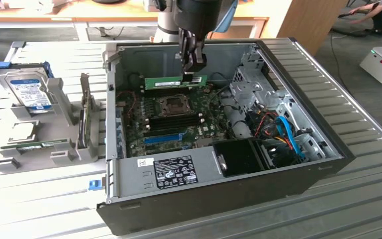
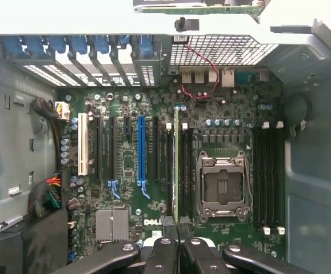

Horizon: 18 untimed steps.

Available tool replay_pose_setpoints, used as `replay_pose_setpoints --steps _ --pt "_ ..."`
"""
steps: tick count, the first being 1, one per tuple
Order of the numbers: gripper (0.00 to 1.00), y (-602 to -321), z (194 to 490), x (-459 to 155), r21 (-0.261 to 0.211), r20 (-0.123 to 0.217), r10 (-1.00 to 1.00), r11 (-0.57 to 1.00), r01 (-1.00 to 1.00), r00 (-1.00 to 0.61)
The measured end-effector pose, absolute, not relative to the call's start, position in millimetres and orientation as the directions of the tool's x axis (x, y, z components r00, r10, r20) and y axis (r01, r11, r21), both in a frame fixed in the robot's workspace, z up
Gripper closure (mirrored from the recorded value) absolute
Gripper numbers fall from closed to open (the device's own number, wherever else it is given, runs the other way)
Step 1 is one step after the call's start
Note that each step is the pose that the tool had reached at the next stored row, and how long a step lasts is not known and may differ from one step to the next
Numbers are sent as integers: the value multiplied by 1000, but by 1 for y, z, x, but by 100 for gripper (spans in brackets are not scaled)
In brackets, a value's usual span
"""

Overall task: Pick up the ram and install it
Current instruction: 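Pick up the ram and move it above insertion slot, then insert the ram into the slot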

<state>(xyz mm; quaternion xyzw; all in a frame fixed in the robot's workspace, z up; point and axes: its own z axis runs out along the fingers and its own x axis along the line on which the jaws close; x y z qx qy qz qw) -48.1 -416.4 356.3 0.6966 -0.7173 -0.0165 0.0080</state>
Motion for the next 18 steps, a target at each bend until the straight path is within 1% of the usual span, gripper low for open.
replay_pose_setpoints --steps 18 --pt "88 -416 356 -44 35 -12 -999 29 -999 -29"
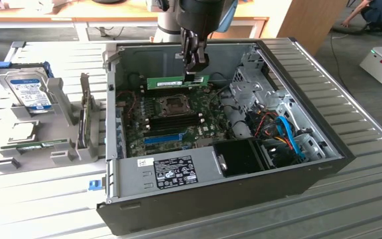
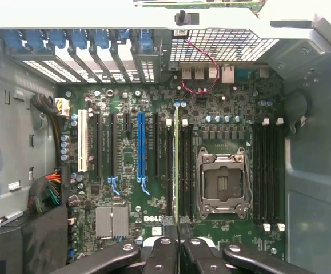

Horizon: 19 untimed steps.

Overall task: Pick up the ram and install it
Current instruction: 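Insert the ram into the slot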

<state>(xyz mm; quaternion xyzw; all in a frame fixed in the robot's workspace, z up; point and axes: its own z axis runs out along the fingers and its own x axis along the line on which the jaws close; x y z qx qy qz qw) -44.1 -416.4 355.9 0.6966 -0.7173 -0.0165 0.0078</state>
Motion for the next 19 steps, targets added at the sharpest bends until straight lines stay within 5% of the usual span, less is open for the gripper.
replay_pose_setpoints --steps 19 --pt "88 -416 334 -44 34 -11 -1000 29 -999 -29"
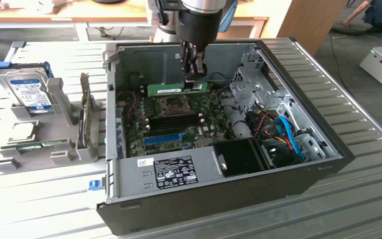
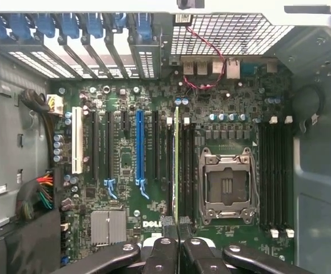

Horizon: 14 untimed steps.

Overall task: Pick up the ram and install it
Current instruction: 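Insert the ram into the slot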

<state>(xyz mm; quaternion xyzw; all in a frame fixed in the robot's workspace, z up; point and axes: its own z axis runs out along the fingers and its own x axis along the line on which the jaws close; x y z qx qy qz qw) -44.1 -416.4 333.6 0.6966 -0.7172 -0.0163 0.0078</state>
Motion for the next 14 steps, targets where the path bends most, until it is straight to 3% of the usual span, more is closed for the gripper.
replay_pose_setpoints --steps 14 --pt "88 -416 321 -44 34 -10 -1000 29 -999 -29"
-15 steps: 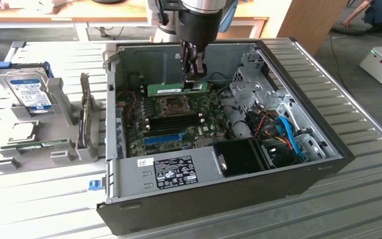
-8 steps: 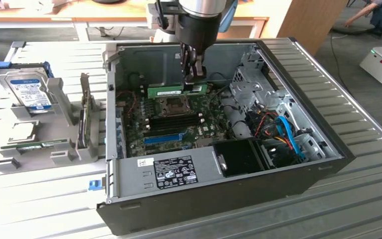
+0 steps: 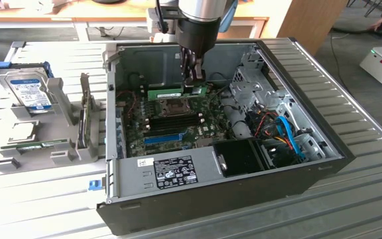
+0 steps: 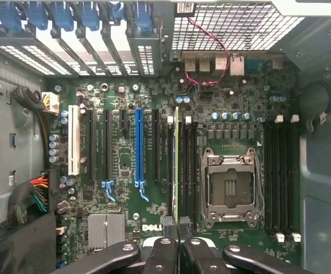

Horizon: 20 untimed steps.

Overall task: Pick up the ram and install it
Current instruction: 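Insert the ram into the slot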

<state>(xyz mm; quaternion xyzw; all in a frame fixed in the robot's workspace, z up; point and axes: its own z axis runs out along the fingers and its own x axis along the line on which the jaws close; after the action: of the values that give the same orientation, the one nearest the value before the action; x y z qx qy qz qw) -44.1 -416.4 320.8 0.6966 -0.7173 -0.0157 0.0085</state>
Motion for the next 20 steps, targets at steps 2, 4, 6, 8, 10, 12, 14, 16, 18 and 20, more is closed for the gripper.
replay_pose_setpoints --steps 2,4,6,8,10,12,14,16,18,20 --pt "88 -416 319 -44 34 -9 -1000 29 -999 -29" --pt "88 -416 318 -44 34 -8 -1000 29 -999 -29" --pt "88 -416 316 -44 34 -8 -1000 29 -999 -29" --pt "88 -416 314 -44 34 -8 -1000 29 -999 -29" --pt "88 -416 311 -44 34 -7 -1000 29 -999 -29" --pt "88 -416 309 -44 34 -7 -1000 29 -999 -29" --pt "88 -416 307 -44 34 -6 -1000 29 -999 -29" --pt "88 -416 305 -44 34 -6 -1000 29 -999 -29" --pt "88 -416 302 -44 34 -6 -1000 29 -999 -29" --pt "88 -416 299 -44 34 -6 -1000 29 -999 -29"
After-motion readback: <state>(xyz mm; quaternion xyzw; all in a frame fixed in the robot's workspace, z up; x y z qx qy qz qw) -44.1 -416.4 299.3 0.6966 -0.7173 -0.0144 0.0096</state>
